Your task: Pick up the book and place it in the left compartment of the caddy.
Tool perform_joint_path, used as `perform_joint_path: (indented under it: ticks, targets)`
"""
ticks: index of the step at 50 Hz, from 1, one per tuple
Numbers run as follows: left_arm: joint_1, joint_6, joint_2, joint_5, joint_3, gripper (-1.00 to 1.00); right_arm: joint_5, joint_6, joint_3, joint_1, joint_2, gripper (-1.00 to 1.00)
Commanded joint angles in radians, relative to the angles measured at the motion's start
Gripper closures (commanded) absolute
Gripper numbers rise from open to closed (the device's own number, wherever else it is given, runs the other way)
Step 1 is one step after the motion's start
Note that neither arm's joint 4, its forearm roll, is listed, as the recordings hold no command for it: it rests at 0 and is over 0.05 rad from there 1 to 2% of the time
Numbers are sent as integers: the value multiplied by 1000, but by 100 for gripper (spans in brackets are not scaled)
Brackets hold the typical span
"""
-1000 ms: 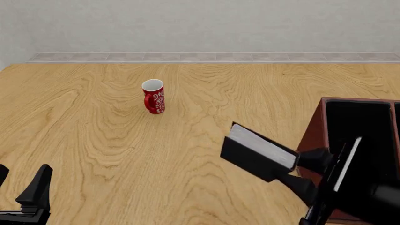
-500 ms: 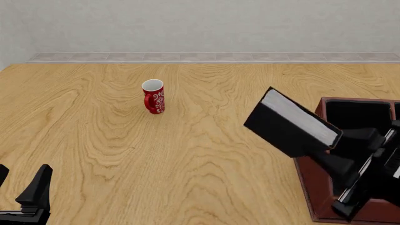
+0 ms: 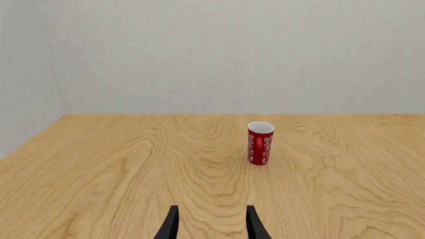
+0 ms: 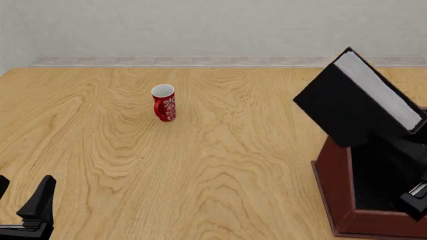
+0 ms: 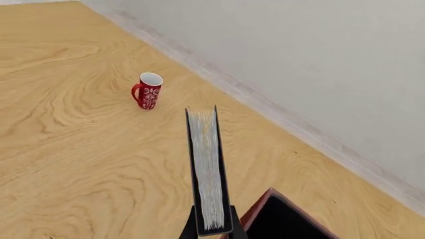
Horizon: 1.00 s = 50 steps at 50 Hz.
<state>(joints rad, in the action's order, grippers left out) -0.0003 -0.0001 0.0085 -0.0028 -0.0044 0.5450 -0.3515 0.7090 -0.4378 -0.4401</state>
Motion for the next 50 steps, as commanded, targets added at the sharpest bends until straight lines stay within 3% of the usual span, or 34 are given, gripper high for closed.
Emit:
perform_joint_path:
  ticks: [1, 20, 27, 29, 30, 38, 43, 48, 50]
  targets:
    - [0, 0, 0, 0, 0, -100, 52, 71, 63, 100, 64, 100]
    - [0, 0, 0, 0, 0, -100, 179, 73, 118, 291, 129, 100]
    - [0, 0, 0, 0, 0, -100, 231, 100, 133, 358, 154, 100]
    - [0, 0, 0, 0, 0, -100, 245, 118, 152, 412, 157, 100]
    - [0, 0, 0, 0, 0, -100, 254, 96, 147, 429, 166, 100]
    - [0, 0, 0, 0, 0, -100, 275, 141, 169, 487, 155, 100]
    - [0, 0, 0, 0, 0, -100, 290, 209, 180, 524, 143, 100]
    - [0, 0, 0, 0, 0, -100, 288, 215, 165, 541, 146, 100]
    - [0, 0, 0, 0, 0, -100, 286, 242, 164, 557, 141, 100]
